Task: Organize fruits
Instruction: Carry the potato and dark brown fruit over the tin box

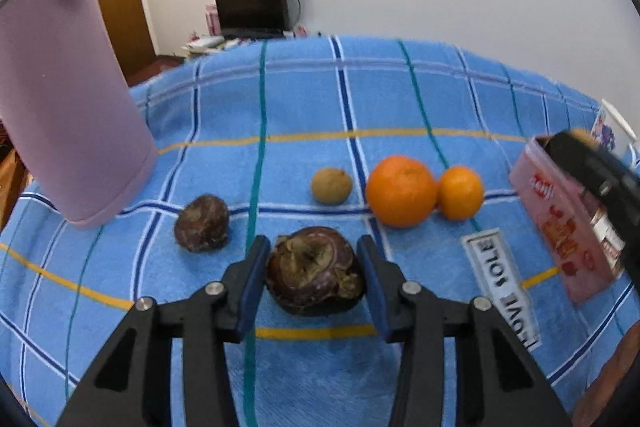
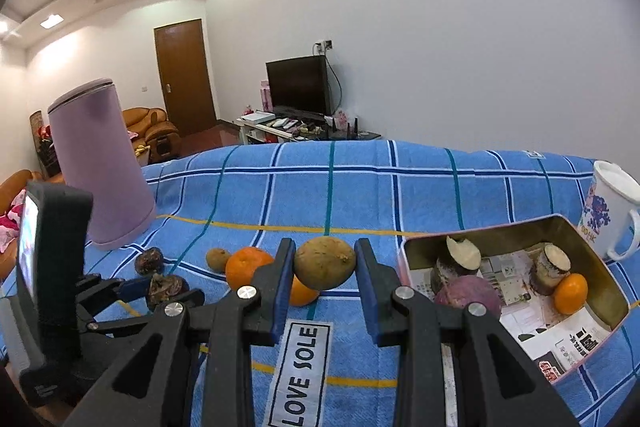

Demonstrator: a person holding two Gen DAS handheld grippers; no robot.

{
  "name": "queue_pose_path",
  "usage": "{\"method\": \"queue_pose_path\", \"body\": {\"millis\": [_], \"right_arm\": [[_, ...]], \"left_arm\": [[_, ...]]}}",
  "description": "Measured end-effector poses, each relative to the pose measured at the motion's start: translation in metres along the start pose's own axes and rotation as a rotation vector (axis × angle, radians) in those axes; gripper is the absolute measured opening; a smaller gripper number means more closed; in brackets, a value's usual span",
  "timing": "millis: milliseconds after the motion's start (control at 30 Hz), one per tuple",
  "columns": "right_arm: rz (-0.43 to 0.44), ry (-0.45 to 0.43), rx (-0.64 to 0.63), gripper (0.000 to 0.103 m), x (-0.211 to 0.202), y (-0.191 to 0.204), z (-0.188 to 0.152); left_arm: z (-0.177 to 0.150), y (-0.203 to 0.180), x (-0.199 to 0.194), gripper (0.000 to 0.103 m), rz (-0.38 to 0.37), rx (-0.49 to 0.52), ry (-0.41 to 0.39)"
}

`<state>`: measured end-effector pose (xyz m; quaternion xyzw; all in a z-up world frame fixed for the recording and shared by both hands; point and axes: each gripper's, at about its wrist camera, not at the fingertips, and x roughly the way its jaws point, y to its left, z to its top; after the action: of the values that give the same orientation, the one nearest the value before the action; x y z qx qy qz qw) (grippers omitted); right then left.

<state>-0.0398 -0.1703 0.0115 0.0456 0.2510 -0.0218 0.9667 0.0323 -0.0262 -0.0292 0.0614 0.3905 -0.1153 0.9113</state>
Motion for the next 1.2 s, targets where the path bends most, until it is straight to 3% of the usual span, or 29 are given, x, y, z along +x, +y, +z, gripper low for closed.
{"method": "queue_pose_path", "body": {"millis": [200, 467, 1200], "right_arm": [[0.002, -0.017, -0.021, 0.032, -0.007, -0.001, -0.001], [-0.036, -0.011, -0.041, 0.032, -0.014, -0.021, -0.007], [-0.109, -0.027, -0.046, 0.032, -0.034, -0.080, -0.011]], "left_arm": [[0.008, -0.015, -0.018, 0.047, 0.047, 0.016, -0.081], [0.000, -0.035, -0.023, 0.047, 0.003, -0.027, -0.116], [0.002, -0.106, -0.049, 0.047, -0.061, 0.006, -0.223]]}}
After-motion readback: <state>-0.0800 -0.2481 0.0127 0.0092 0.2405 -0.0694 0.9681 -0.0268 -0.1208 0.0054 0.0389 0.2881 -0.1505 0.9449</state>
